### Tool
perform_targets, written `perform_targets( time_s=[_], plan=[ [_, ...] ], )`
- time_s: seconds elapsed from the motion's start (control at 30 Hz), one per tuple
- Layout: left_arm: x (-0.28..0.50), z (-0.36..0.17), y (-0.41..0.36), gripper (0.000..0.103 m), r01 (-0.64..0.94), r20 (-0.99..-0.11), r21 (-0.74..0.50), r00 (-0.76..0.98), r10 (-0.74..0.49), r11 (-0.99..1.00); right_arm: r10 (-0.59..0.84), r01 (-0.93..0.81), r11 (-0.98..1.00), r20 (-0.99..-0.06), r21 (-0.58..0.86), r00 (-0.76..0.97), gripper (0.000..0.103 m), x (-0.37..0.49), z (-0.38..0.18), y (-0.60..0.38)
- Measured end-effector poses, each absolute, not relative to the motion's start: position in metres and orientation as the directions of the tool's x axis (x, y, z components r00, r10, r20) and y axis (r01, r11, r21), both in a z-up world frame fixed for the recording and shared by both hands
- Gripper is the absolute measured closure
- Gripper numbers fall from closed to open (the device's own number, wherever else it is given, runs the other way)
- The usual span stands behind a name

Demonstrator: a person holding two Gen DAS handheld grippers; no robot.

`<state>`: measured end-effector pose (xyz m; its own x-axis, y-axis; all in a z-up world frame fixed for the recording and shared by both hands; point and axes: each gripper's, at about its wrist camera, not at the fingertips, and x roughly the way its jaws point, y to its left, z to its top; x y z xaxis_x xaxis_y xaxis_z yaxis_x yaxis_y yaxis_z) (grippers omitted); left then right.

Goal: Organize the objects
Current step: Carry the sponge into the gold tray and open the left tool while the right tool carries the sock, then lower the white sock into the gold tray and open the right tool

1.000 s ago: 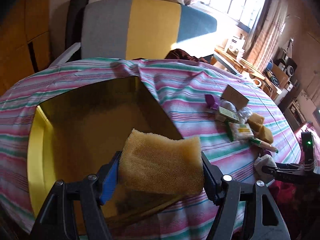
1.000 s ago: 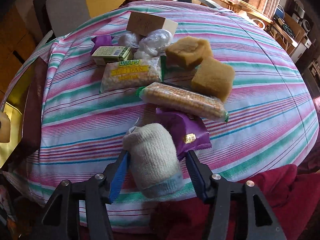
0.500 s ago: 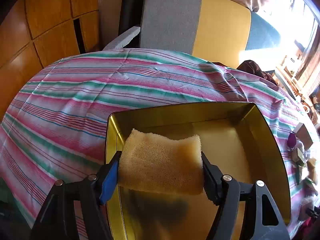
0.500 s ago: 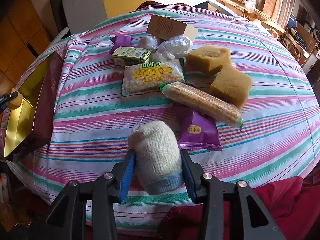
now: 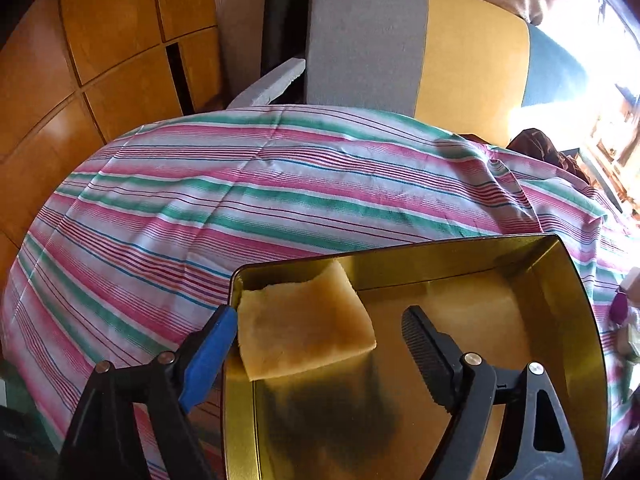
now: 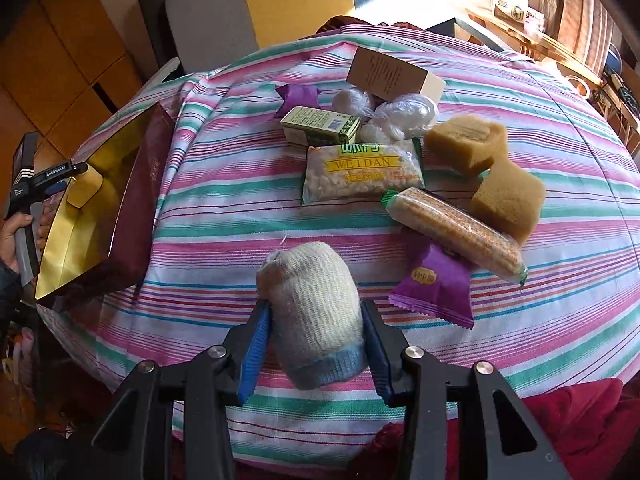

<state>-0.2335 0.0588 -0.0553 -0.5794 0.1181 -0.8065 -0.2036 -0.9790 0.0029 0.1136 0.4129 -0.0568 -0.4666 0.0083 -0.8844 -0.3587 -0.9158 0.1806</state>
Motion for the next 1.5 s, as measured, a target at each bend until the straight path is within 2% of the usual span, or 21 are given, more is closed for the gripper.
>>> perform_targets(
  time_s=[0.33,0.6,0.83,1.0,1.27,1.37,1.5],
  plan=[
    [-0.152,-0.018,0.028,0.017,-0.161,-0.736,-0.027,-0.665,0.128,-0.987,-0.045,-0.270,-0.936,-0.837,0.226,-0.545,0.059,0.086,-0.025,0.382],
    [-0.086,-0.023,-0.009,0.017,-0.126,-0.738,-0.062,-0.662,0.130,-0.990,-0.229,-0.050,-0.948,-0.786,0.313,-0.575,0.059,0.020,0.000,0.303],
    [-0.054,-0.027,-0.034,0.017,-0.066,-0.740,-0.067,-0.666,0.094,-0.996,-0.375,0.082,-0.919,-0.789,0.386,-0.487,0.059,-0.057,-0.012,0.222],
    [-0.045,-0.028,-0.055,0.017,-0.023,-0.743,-0.096,-0.664,0.087,-0.995,-0.431,0.060,-0.893,-0.810,0.446,-0.397,0.059,-0.108,-0.042,0.174],
    [-0.041,-0.033,-0.082,0.017,0.035,-0.748,-0.110,-0.661,0.059,-0.993,-0.455,-0.083,-0.858,-0.826,0.506,-0.334,0.058,-0.168,-0.081,0.135],
    [-0.041,-0.037,-0.087,0.017,0.048,-0.754,-0.115,-0.654,0.056,-0.992,-0.517,-0.109,-0.811,-0.791,0.575,-0.328,0.055,-0.182,-0.090,0.128],
    [-0.041,-0.039,-0.091,0.017,0.061,-0.759,-0.119,-0.649,0.051,-0.991,-0.567,-0.107,-0.770,-0.751,0.629,-0.339,0.044,-0.189,-0.086,0.125]
  ],
)
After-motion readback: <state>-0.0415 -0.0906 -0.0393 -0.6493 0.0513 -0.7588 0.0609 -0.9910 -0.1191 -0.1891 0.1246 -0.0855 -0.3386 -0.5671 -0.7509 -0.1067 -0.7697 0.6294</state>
